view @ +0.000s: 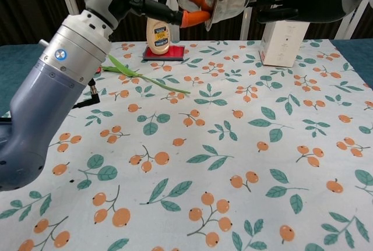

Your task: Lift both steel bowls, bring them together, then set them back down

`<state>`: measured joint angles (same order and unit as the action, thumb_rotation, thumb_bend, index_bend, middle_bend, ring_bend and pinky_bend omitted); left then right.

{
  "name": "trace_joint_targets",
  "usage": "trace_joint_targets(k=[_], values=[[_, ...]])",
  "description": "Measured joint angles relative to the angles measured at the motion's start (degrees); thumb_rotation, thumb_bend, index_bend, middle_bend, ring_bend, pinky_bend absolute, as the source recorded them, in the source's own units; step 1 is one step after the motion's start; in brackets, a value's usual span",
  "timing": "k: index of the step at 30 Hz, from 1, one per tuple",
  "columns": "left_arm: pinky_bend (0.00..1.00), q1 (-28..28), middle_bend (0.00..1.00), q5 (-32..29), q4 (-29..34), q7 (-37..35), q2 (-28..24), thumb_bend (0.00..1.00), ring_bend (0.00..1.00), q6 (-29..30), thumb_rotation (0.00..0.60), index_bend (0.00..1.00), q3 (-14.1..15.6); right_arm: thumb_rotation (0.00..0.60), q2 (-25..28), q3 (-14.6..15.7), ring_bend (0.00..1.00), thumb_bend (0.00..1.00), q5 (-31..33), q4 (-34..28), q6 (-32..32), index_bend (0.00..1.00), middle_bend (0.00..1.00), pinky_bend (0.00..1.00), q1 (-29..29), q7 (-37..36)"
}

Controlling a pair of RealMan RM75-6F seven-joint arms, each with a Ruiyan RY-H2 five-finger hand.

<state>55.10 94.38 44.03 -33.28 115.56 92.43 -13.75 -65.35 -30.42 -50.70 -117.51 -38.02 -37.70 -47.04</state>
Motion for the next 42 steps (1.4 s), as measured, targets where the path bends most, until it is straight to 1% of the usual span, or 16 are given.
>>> trace_joint_targets(k=[8,14,20,22,25,28,30,31,33,35,37,39,42], values=[[0.69,-0.8,0.65,1.0,1.3,1.1,-0.7,0.37,0.51,1.5,0.6,0.39,1.4,0.6,1.5,-0.7,1.0,0.63,0.4,-1.5,-1.4,0.94,0.9,1.0,1.0,0.4],[0.69,-1.7,0.65,0.9,5.3,1.8,-2.8,0.37,0.51,1.2,0.6,0.39,1.8,0.6,3.6,-1.7,1.0,0.63,0.0,-1.2,-0.8,0.94,0.9,1.0,2.4,-1.1],[0.69,-2.8,0.65,0.6,13.0,5.3,-7.4,0.37,0.51,-0.5,0.6,0.39,2.2,0.6,5.5,-2.6,1.0,0.63,-0.7,0.8,-1.1,0.94,0.9,1.0,3.3,-1.3],[0.69,-3.3,0.65,0.2,16.6,7.2,-9.5,0.37,0.51,-1.4,0.6,0.39,2.3,0.6,5.8,-2.5,1.0,0.63,-1.5,1.3,-1.6,0.94,0.9,1.0,3.5,-0.3],[0.69,-4.1,0.65,-0.8,22.7,9.8,-12.9,0.37,0.51,-3.5,0.6,0.39,2.4,0.6,6.1,-1.4,1.0,0.63,-3.8,2.5,-3.1,0.95,0.9,1.0,3.6,3.6],[0.69,-5.1,0.65,-2.3,29.3,13.7,-17.2,0.37,0.51,-6.1,0.6,0.38,2.6,0.6,6.1,0.6,1.0,0.63,-6.7,4.4,-5.2,0.95,0.91,1.0,3.6,10.0],[0.69,-6.1,0.64,-3.9,33.0,17.4,-20.1,0.37,0.51,-8.4,0.6,0.38,3.0,0.6,5.9,3.0,1.0,0.63,-9.6,6.6,-7.0,0.96,0.91,1.0,3.6,16.4],[0.69,-6.7,0.64,-4.9,34.5,19.2,-21.1,0.37,0.51,-9.3,0.6,0.38,3.2,0.6,5.8,3.7,1.0,0.63,-10.4,7.3,-7.4,0.96,0.92,1.0,3.6,18.1],[0.69,-8.2,0.64,-7.5,38.2,23.6,-23.3,0.37,0.5,-11.7,0.6,0.38,4.0,0.6,5.1,6.7,1.0,0.63,-13.5,10.3,-9.0,0.96,0.92,1.0,3.7,24.3],[0.69,-9.5,0.64,-9.7,41.0,27.5,-25.0,0.37,0.5,-13.9,0.6,0.38,5.1,0.6,3.9,9.9,1.0,0.63,-16.7,14.3,-10.6,0.96,0.92,1.0,3.9,29.7],[0.68,-11.0,0.63,-12.4,43.4,31.0,-26.7,0.37,0.5,-16.7,0.6,0.38,6.5,0.6,2.6,12.3,1.0,0.63,-19.3,18.1,-12.0,0.96,0.92,1.0,4.1,33.1],[0.66,-12.1,0.63,-15.0,45.0,32.7,-27.5,0.36,0.49,-18.8,0.6,0.38,7.4,0.6,0.9,14.9,1.0,0.63,-22.2,22.4,-13.7,0.96,0.92,1.0,4.5,36.7],[0.64,-13.1,0.63,-19.8,47.4,34.7,-28.5,0.36,0.49,-21.8,0.6,0.38,7.8,0.6,-1.8,18.6,1.0,0.63,-26.6,28.8,-16.2,0.97,0.92,1.0,5.1,43.2]])
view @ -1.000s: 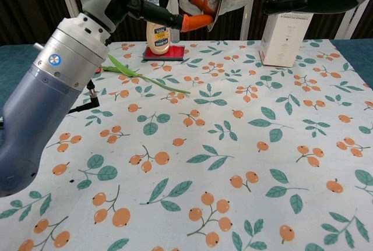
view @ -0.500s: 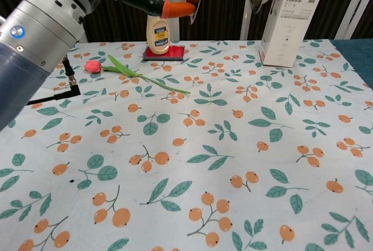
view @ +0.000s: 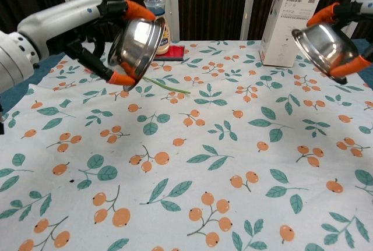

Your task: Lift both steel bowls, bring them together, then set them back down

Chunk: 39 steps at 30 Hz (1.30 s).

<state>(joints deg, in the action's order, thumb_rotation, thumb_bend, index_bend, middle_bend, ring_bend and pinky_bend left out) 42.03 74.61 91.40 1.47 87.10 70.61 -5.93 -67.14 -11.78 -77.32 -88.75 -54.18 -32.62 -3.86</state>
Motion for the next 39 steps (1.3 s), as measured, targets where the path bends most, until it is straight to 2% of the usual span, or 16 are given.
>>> trace_joint_targets(k=[3,9,11,13,16,19,22,24,26,29,33,36,39], values=[[0.61,-0.7,0.63,-4.2,2.3,2.8,-0.8,0.36,0.48,-3.0,0.6,0.37,0.2,0.6,-3.9,3.3,1.0,0.63,-4.4,6.4,-3.2,0.97,0.92,1.0,0.8,5.5],[0.55,-1.4,0.59,-7.2,2.1,9.2,-0.6,0.34,0.45,-5.8,0.6,0.36,1.1,0.6,-11.8,7.9,0.98,0.63,-9.6,16.3,-7.9,0.96,0.91,1.0,2.3,9.3],[0.54,-1.7,0.56,-7.7,1.5,10.7,-0.3,0.32,0.43,-6.4,0.6,0.31,1.5,0.6,-13.8,8.9,0.95,0.63,-10.6,18.2,-9.0,0.91,0.89,1.0,2.8,10.0],[0.52,-1.8,0.51,-8.3,0.8,11.9,-0.1,0.29,0.4,-7.3,0.6,0.23,1.8,0.6,-14.9,9.6,0.91,0.63,-11.4,19.2,-9.5,0.84,0.84,1.0,3.1,10.1],[0.5,-1.8,0.44,-9.7,0.2,13.7,0.1,0.25,0.36,-8.8,0.6,0.12,2.0,0.6,-16.0,11.2,0.83,0.63,-12.9,20.4,-9.7,0.7,0.76,0.99,3.2,9.3],[0.47,-1.9,0.37,-10.3,-0.8,14.3,0.6,0.2,0.32,-10.0,0.6,0.03,2.1,0.6,-17.0,12.1,0.74,0.63,-14.2,21.8,-9.8,0.5,0.64,0.92,3.2,7.9],[0.4,-1.9,0.28,-10.1,-1.9,14.5,1.0,0.16,0.24,-10.6,0.6,0.0,2.2,0.6,-17.9,12.8,0.61,0.63,-15.2,23.0,-10.3,0.25,0.5,0.8,3.2,7.0],[0.33,-1.9,0.17,-9.6,-2.8,14.3,1.4,0.13,0.14,-11.2,0.6,0.0,2.2,0.6,-18.0,13.0,0.49,0.63,-15.3,23.0,-10.0,0.08,0.38,0.71,3.1,7.2],[0.3,-1.9,0.11,-9.2,-3.2,13.7,1.5,0.1,0.09,-11.5,0.6,0.0,2.2,0.6,-17.7,13.1,0.4,0.61,-15.3,22.5,-9.6,0.01,0.28,0.64,2.9,8.2],[0.26,-2.1,0.05,-8.1,-3.6,12.2,1.8,0.06,0.04,-11.5,0.6,0.0,1.8,0.6,-17.0,13.2,0.27,0.5,-15.1,20.9,-9.0,0.0,0.14,0.54,2.8,10.2],[0.22,-2.5,0.01,-7.2,-4.1,11.5,2.2,0.03,0.01,-11.2,0.6,0.0,1.3,0.585,-16.1,13.2,0.15,0.39,-14.2,18.3,-7.9,0.0,0.03,0.46,2.8,11.8],[0.18,-2.6,0.0,-7.6,-3.8,11.6,2.3,0.02,0.0,-11.6,0.6,0.0,1.1,0.529,-15.2,13.2,0.11,0.35,-13.2,16.0,-6.6,0.0,0.0,0.43,2.7,13.1],[0.14,-2.6,0.0,-7.9,-3.5,11.6,2.2,0.02,0.0,-12.4,0.6,0.0,0.9,0.513,-14.4,13.1,0.04,0.31,-12.3,13.6,-5.4,0.0,0.0,0.39,2.5,14.5]])
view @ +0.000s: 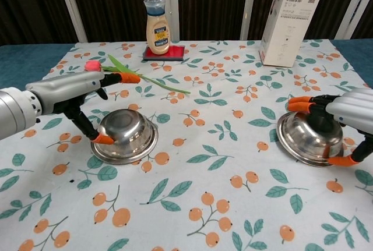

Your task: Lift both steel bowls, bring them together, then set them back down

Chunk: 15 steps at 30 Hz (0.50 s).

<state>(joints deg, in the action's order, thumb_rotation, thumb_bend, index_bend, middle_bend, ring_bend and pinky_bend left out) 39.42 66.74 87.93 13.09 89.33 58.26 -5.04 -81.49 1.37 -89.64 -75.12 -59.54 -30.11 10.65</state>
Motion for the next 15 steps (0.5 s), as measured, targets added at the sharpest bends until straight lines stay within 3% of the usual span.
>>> trace_joint_targets(k=[5,11,13,15], values=[[0.14,-0.3,0.0,1.2,0.6,-0.5,-0.2,0.01,0.0,0.3,0.6,0.0,-0.1,0.456,1.4,0.0,0.0,0.27,0.5,-3.7,0.5,0.0,0.0,0.33,-0.1,0.2],[0.13,-1.5,0.0,3.7,2.8,-1.3,-1.3,0.01,0.0,2.8,0.6,0.0,-0.1,0.434,2.9,-0.1,0.0,0.26,-0.9,-6.4,-2.2,0.0,0.0,0.24,0.3,-2.1],[0.12,-2.4,0.0,5.0,4.2,-1.4,-2.4,0.02,0.0,4.4,0.6,0.0,0.1,0.468,3.4,-0.2,0.0,0.26,-1.3,-7.3,-3.8,0.0,0.0,0.18,0.7,-2.2],[0.1,-3.5,0.0,6.6,6.0,-1.4,-4.3,0.03,0.0,5.7,0.6,0.0,1.1,0.542,4.4,-0.3,0.0,0.26,-1.9,-8.4,-6.3,0.0,0.0,0.15,1.6,-1.9]])
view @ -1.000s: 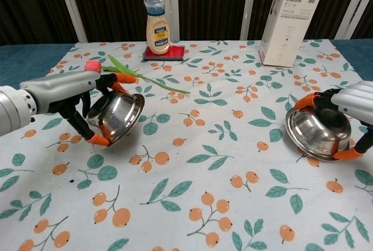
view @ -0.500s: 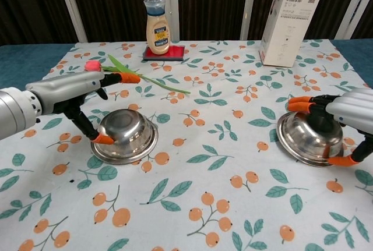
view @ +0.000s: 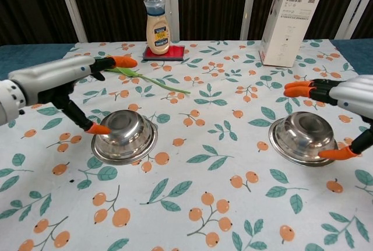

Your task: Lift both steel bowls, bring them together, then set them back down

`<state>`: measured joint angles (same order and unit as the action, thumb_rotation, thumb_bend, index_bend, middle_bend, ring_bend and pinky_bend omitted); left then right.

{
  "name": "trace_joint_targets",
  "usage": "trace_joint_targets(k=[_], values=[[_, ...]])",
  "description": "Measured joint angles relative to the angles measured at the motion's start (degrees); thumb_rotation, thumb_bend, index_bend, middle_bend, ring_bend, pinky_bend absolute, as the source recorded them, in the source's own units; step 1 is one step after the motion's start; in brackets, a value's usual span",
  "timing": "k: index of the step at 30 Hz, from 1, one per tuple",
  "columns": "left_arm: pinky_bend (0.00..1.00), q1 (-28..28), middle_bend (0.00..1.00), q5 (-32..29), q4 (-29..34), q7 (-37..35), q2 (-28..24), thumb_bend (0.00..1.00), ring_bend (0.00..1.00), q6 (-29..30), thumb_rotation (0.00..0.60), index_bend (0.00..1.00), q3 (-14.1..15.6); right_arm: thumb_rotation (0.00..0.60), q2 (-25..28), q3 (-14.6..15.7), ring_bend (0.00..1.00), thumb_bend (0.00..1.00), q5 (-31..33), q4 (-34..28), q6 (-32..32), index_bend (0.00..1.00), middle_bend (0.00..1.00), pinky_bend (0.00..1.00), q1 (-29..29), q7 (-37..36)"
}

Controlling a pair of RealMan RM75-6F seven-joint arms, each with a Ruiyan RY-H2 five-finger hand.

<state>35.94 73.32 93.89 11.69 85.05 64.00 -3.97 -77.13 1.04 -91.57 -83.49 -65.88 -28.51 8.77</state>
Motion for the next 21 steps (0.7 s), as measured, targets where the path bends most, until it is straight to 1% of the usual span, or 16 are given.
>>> trace_joint_targets(k=[2,3,5,7,10,13,14,15,16,18,21], values=[[0.08,-1.0,0.0,0.7,1.7,0.3,-2.3,0.03,0.0,0.5,0.6,0.0,1.4,0.586,1.5,0.0,0.0,0.26,-0.4,-1.7,-3.2,0.0,0.0,0.11,1.5,1.2],[0.08,-1.7,0.0,0.9,2.9,0.9,-4.2,0.03,0.0,0.6,0.6,0.0,2.6,0.598,2.4,0.1,0.0,0.26,-0.3,-2.7,-4.6,0.0,0.0,0.09,2.4,2.1],[0.08,-3.1,0.0,1.2,4.5,2.8,-7.4,0.03,0.0,1.1,0.6,0.0,4.8,0.599,5.0,0.6,0.0,0.26,0.3,-5.8,-7.1,0.0,0.0,0.06,4.9,5.2],[0.08,-5.8,0.0,2.0,5.2,6.4,-10.3,0.04,0.0,3.5,0.6,0.0,7.2,0.598,7.0,1.2,0.0,0.26,1.0,-8.4,-9.1,0.0,0.0,0.05,7.4,7.9],[0.08,-11.3,0.0,2.7,5.2,12.2,-11.6,0.06,0.0,10.1,0.6,0.0,10.4,0.599,9.1,2.1,0.0,0.26,1.9,-11.0,-14.8,0.0,0.0,0.04,12.4,10.5],[0.07,-18.0,0.0,3.0,4.3,15.1,-12.2,0.07,0.0,18.5,0.6,0.0,12.6,0.6,10.3,2.9,0.0,0.26,3.0,-11.2,-22.7,0.0,0.0,0.03,18.7,9.6],[0.07,-20.2,0.0,3.0,3.7,14.9,-12.3,0.07,0.0,21.0,0.6,0.0,12.9,0.6,10.7,3.1,0.0,0.26,3.9,-10.6,-25.5,0.0,0.0,0.03,21.2,8.3],[0.07,-22.9,0.0,2.8,2.8,14.0,-12.4,0.08,0.0,24.0,0.6,0.0,13.2,0.6,11.1,3.3,0.0,0.26,4.6,-10.1,-27.1,0.0,0.0,0.03,22.8,7.1],[0.06,-24.6,0.0,2.7,2.1,12.9,-12.6,0.08,0.0,25.8,0.6,0.0,13.3,0.6,11.5,3.3,0.0,0.26,5.4,-9.7,-28.2,0.0,0.0,0.03,24.1,5.8],[0.06,-27.3,0.0,3.1,0.7,9.9,-13.1,0.08,0.0,28.5,0.6,0.0,13.4,0.6,12.2,3.2,0.0,0.26,6.4,-8.9,-29.4,0.0,0.0,0.03,25.8,3.1],[0.06,-29.5,0.0,5.3,-1.1,5.7,-14.1,0.08,0.0,31.3,0.6,0.0,13.4,0.6,13.1,2.9,0.0,0.26,6.4,-8.1,-30.5,0.0,0.0,0.03,27.6,1.0]])
